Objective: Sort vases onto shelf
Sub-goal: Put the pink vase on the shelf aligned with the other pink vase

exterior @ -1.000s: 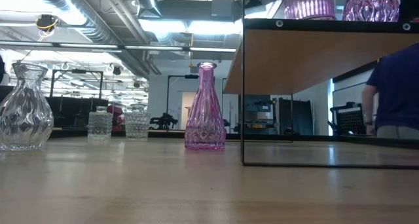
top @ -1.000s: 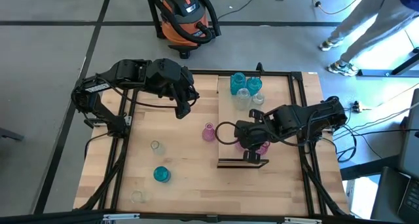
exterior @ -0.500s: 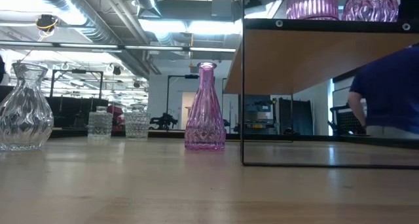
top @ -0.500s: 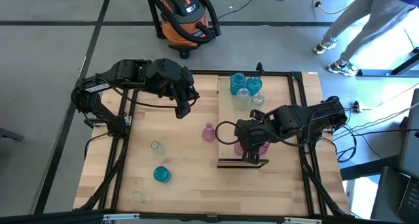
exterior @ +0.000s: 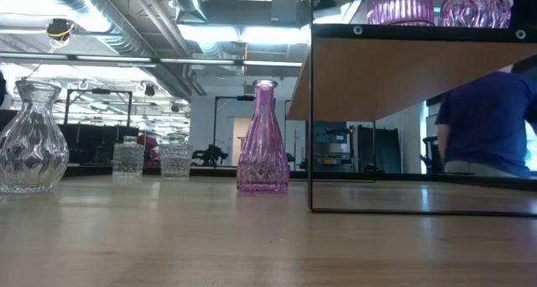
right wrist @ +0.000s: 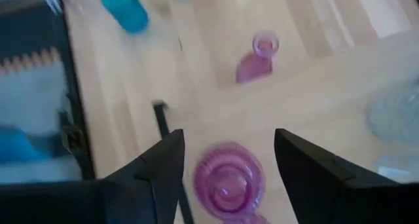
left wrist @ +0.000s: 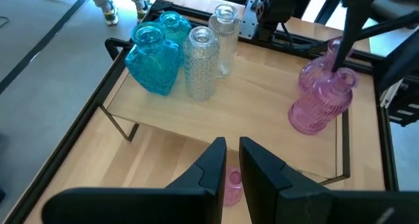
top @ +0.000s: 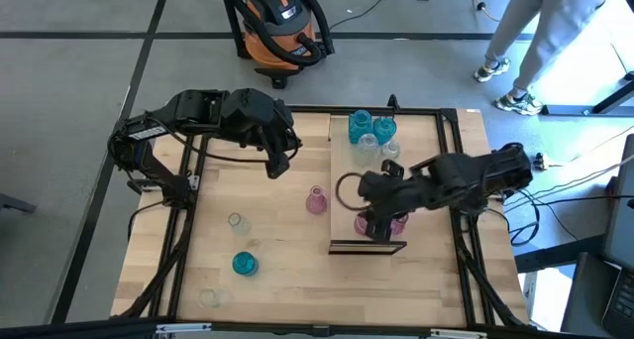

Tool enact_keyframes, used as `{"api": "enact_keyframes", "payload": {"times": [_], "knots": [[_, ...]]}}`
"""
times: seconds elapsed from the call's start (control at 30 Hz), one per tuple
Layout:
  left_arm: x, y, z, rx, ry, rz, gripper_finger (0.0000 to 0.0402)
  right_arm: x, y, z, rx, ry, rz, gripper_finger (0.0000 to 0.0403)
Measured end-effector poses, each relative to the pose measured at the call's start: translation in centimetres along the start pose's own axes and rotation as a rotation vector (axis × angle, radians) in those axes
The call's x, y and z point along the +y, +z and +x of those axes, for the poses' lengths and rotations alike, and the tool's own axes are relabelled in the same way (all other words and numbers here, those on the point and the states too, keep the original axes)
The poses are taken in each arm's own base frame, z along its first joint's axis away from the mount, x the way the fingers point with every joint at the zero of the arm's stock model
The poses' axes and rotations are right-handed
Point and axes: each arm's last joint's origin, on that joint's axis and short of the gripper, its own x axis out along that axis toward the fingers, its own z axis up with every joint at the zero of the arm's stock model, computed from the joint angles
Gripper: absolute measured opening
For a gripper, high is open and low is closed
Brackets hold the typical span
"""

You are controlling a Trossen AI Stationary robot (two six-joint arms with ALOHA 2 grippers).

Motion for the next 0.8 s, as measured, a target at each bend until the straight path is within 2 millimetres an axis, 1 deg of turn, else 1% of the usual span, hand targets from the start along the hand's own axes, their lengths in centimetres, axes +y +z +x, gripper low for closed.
{"api": "enact_keyframes", "payload": {"times": [0.1,0.2,0.27,0.33,0.4,0.5,0.63,0.67,0.73,0.8], "knots": [[-0.2,-0.1,0.0,0.014,-0.046,-0.060,0.0037,-0.6,0.1,-1.8,-0.092,0.017,0.074,0.0218],[-0.6,-0.2,0.3,0.044,-0.103,-0.019,0.0037,-1.5,-0.1,-4.0,-0.171,0.031,0.165,0.0218],[-0.9,-0.6,0.7,0.084,-0.099,-0.002,0.0037,-2.0,-0.5,-5.4,-0.214,0.035,0.222,0.0218],[-1.1,-1.2,2.2,0.127,-0.080,0.005,0.0037,-2.2,-1.1,-6.6,-0.270,0.023,0.254,0.0218],[-1.1,-2.2,3.9,0.190,-0.070,0.030,0.0037,-2.2,-1.7,-7.8,-0.333,0.000,0.267,0.0218],[-1.0,-3.9,7.4,0.224,-0.076,0.033,0.0037,-2.1,-2.8,-9.5,-0.411,-0.016,0.274,0.0218],[0.1,-7.1,12.4,0.307,-0.185,-0.032,0.0039,-1.8,-4.2,-11.2,-0.494,-0.022,0.286,0.0218],[0.5,-7.8,13.4,0.316,-0.190,-0.052,0.0043,-1.7,-4.5,-11.6,-0.511,-0.020,0.292,0.0218],[1.3,-9.4,14.7,0.358,-0.173,-0.071,0.0058,-1.5,-5.1,-12.1,-0.537,-0.022,0.303,0.0218],[2.0,-9.9,15.6,0.337,-0.167,-0.084,0.0080,-1.2,-5.7,-12.3,-0.558,-0.033,0.306,0.0218]]}}
